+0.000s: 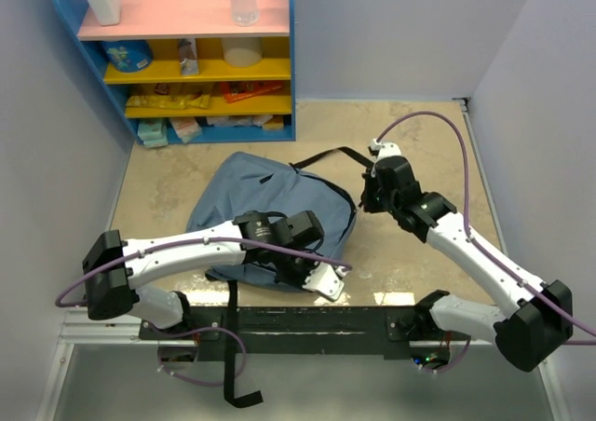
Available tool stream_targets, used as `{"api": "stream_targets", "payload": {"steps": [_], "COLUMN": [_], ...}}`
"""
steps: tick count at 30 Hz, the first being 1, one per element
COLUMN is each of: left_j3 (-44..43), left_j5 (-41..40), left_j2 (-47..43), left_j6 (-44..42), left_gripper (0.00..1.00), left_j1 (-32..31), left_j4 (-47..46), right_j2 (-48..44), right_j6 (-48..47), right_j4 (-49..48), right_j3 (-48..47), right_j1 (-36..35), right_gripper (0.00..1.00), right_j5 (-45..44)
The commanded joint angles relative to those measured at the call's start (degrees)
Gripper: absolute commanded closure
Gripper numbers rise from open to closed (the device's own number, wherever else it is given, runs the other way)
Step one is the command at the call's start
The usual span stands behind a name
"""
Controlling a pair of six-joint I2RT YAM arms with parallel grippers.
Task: Pack the student bag
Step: Zip the student bag at the center of the board.
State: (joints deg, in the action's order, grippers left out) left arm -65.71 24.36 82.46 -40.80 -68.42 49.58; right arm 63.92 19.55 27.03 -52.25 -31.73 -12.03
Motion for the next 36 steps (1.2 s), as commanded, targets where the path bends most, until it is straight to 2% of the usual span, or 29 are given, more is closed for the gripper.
{"api": "stream_targets", "payload": {"steps": [1,7,10,11,15,18,22,25,28,32,36], "left_j3": [1.73,1.20,0.85,0.50,-4.85,-13.02,-23.03,-24.46,-24.73,-25.25,-26.13], "left_j5": [8.16,9.57,6.25,5.10,2.19,2.01,-6.57,-11.59,-17.31,-14.61,-16.36], "left_j2": [-1.95,-1.33,-2.47,-2.74,-0.37,2.79,4.64,5.78,8.59,14.74,18.87], "left_j6": [-1.74,-7.36,-5.53,-4.48,0.26,3.86,9.76,13.19,21.18,29.52,33.41], "left_gripper": [1.00,0.98,0.84,0.02,0.00,0.00,0.00,0.00,0.00,0.00,0.00], "left_j1": [-1.80,-1.89,-1.80,-1.80,-1.89,-0.05,2.33,2.42,2.15,1.63,1.98], "left_j4": [15.63,24.32,22.76,21.71,18.19,15.64,4.25,-3.32,-8.69,-10.30,-11.44], "right_j2": [-0.03,1.38,2.17,2.09,-1.77,-6.16,-10.04,-11.97,-13.47,-15.84,-15.85], "right_j6": [-4.26,-4.35,-4.26,-4.08,-2.42,-1.10,1.01,2.68,4.18,4.62,3.66], "right_j4": [-11.55,-15.42,-16.57,-16.57,-15.95,-15.95,-15.25,-15.60,-15.51,-14.73,-13.76], "right_j3": [-5.58,-3.30,-2.60,-2.42,0.04,3.11,5.84,7.95,9.53,10.24,9.45], "right_j1": [3.25,3.51,3.86,3.95,3.86,3.95,3.86,3.78,3.86,3.78,3.78], "right_gripper": [1.00,1.00,1.00,1.00,1.00,1.00,1.00,1.00,1.00,1.00,1.00], "right_j5": [-6.96,-4.75,-4.41,-4.06,-1.86,1.21,6.66,11.14,13.34,14.40,13.62]}}
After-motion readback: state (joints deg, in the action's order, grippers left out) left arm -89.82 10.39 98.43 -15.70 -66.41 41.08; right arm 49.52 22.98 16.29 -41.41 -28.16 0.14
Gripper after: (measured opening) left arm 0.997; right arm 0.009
